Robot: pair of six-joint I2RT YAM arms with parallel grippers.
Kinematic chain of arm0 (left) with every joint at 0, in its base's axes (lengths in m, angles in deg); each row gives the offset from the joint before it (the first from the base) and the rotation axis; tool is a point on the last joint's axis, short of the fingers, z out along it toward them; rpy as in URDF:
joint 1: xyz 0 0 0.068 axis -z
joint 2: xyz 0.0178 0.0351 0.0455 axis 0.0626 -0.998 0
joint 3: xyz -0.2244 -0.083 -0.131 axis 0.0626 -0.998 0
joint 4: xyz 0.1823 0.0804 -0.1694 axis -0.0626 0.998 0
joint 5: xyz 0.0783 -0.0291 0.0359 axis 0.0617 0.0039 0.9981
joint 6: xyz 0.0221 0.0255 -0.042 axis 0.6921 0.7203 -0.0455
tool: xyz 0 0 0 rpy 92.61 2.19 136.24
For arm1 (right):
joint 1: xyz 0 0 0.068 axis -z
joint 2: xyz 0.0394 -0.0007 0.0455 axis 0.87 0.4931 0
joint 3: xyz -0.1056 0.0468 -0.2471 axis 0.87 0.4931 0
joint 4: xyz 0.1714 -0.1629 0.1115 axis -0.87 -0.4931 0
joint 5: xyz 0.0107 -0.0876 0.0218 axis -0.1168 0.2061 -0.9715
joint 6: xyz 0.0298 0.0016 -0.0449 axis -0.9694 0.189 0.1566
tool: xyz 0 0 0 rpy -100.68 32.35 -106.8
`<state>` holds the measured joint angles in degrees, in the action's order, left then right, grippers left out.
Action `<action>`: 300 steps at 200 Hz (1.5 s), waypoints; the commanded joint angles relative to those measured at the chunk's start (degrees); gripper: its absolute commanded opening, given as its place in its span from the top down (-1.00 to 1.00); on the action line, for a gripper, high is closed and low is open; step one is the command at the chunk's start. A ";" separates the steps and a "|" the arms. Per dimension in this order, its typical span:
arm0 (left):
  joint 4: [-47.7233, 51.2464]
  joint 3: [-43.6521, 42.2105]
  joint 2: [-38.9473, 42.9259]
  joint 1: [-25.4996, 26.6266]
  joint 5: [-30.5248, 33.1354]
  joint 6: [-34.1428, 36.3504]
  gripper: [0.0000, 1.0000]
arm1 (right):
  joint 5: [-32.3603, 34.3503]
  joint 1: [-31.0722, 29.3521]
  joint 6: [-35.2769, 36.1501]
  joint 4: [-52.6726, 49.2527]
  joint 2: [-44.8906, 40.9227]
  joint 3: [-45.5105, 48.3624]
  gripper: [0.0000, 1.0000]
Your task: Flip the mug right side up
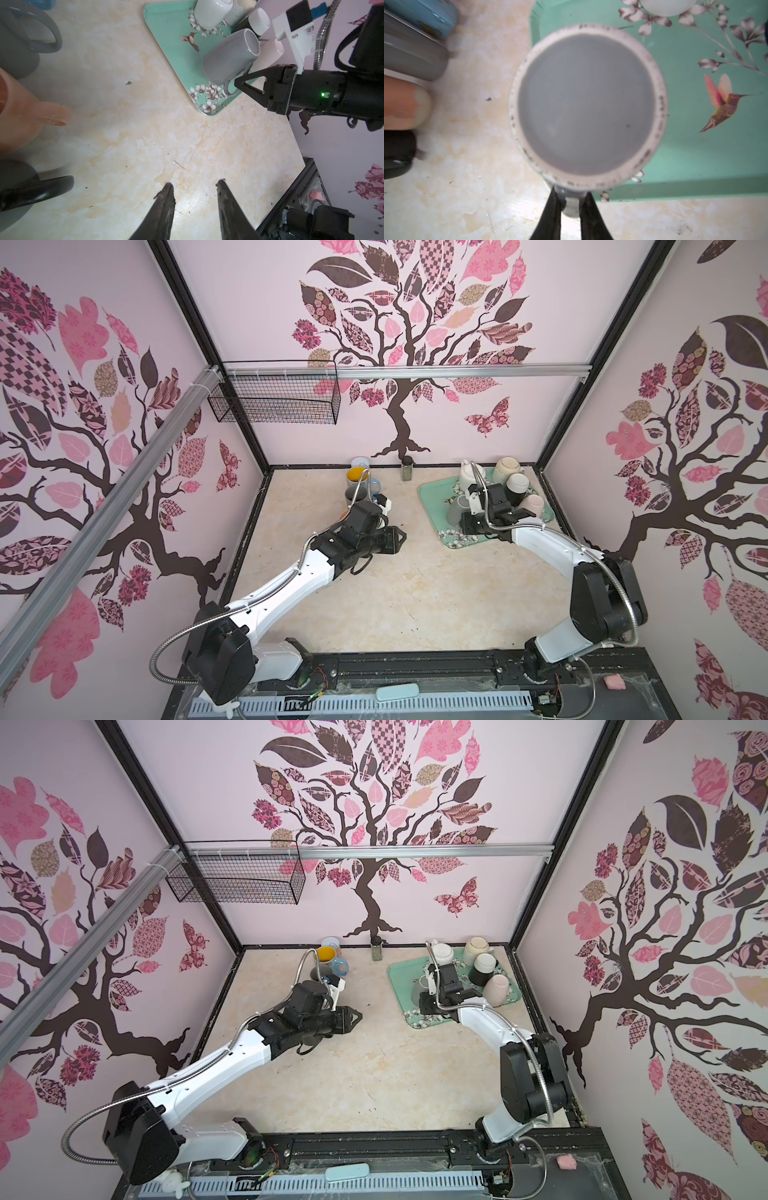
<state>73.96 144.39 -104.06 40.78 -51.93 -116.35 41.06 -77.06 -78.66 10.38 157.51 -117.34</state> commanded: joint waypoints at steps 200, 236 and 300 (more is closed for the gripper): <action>-28.83 -0.39 -13.40 -8.72 -27.22 -22.70 -0.10 | -14.99 0.28 -24.75 37.67 -2.42 6.98 1.00; -29.12 -0.74 -15.32 -8.40 -27.99 -21.91 -0.08 | -20.91 3.32 -25.36 44.43 4.01 8.70 1.00; -29.06 1.91 -22.18 -8.14 -29.67 -19.78 -0.04 | -27.38 4.81 -22.19 48.22 10.82 7.04 1.00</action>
<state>45.28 142.51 -123.95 32.38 -80.48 -138.06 17.95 -72.05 -104.56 51.19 166.86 -107.49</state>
